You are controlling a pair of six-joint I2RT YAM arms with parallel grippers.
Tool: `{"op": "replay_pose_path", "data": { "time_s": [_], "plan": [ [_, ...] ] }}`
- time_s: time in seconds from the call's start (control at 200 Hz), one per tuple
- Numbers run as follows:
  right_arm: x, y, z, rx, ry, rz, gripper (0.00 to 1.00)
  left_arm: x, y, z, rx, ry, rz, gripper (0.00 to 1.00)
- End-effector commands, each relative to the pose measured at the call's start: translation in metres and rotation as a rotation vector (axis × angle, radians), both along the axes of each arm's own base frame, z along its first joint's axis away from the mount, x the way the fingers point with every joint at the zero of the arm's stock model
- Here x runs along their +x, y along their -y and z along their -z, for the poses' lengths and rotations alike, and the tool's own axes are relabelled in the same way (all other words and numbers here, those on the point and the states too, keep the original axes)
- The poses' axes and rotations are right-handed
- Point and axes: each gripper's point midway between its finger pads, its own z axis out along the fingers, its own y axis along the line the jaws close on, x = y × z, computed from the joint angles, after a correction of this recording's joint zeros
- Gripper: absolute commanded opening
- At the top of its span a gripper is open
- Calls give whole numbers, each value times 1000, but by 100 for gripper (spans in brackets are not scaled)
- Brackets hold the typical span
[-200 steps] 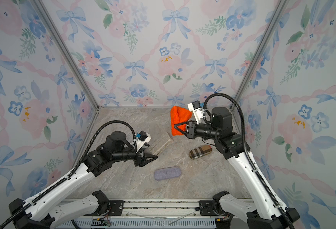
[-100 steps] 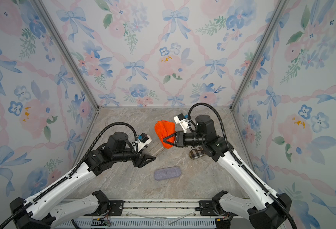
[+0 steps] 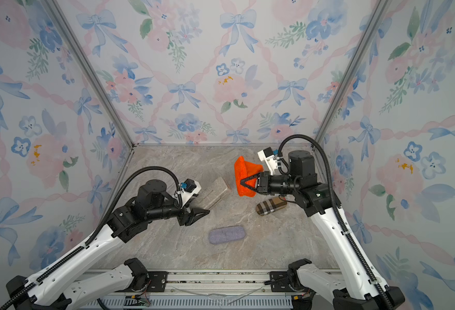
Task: Wipe the eyeglass case
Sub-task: Wipe the dirt from the eyeglass case.
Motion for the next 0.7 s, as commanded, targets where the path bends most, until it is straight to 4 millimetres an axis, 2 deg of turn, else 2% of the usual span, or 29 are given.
{"op": "replay_pose_path", "data": {
  "time_s": [0.0, 0.17, 0.3, 0.555, 0.695],
  "plan": [
    [-5, -4, 5, -10, -8, -52, 0, -10, 4, -9, -17, 18, 68, 20],
    [-5, -19, 18, 15, -42, -90, 0, -10, 13, -16, -22, 35, 119, 19],
    [-2, -27, 30, 52, -94, -89, 0, -4, 12, -25, -36, 91, 95, 19],
    [-6, -40, 37, 72, -123, -120, 0, 5, 19, -11, 3, 65, 101, 20],
    [-11, -43, 40, 83, -147, -138, 0, 6, 17, -15, 1, 84, 91, 19]
  ]
}}
